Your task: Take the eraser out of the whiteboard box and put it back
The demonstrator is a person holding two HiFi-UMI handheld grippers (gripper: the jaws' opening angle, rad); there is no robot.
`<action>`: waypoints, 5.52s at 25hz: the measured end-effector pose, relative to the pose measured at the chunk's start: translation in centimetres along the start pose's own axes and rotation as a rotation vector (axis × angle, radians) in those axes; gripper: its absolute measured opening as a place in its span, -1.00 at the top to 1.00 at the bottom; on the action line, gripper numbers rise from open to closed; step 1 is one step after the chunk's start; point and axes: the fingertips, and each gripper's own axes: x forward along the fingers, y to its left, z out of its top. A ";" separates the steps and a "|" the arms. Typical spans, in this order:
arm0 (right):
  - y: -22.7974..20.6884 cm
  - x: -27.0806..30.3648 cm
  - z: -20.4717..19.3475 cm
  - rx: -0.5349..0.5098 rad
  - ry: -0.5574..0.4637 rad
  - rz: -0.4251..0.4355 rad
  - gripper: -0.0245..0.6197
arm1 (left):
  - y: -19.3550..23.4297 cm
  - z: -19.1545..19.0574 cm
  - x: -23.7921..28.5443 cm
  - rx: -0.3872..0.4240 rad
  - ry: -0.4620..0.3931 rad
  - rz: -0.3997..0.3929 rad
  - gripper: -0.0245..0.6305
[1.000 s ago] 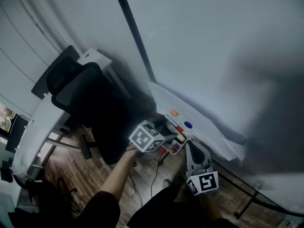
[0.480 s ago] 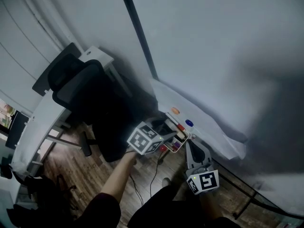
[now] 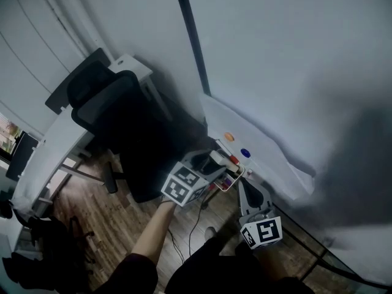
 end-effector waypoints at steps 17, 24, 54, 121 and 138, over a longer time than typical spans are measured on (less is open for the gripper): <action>1.0 -1.3 3.3 -0.025 -0.037 0.051 0.91 | -2.2 4.5 -6.8 0.044 -0.217 0.195 0.16; 1.3 -1.7 3.7 -0.019 -0.049 0.080 0.91 | -3.0 5.0 -8.3 0.032 -0.280 0.247 0.16; 7.4 -6.0 5.4 0.038 -0.084 0.233 0.91 | -9.7 2.2 -18.8 -0.105 -0.569 0.533 0.16; 1.4 -3.8 0.0 0.097 -0.007 0.002 0.91 | -4.3 -2.9 -3.5 0.111 -0.075 0.260 0.16; 2.4 -3.3 1.2 0.081 -0.022 0.051 0.91 | -4.8 -0.6 -6.7 0.058 -0.216 0.319 0.26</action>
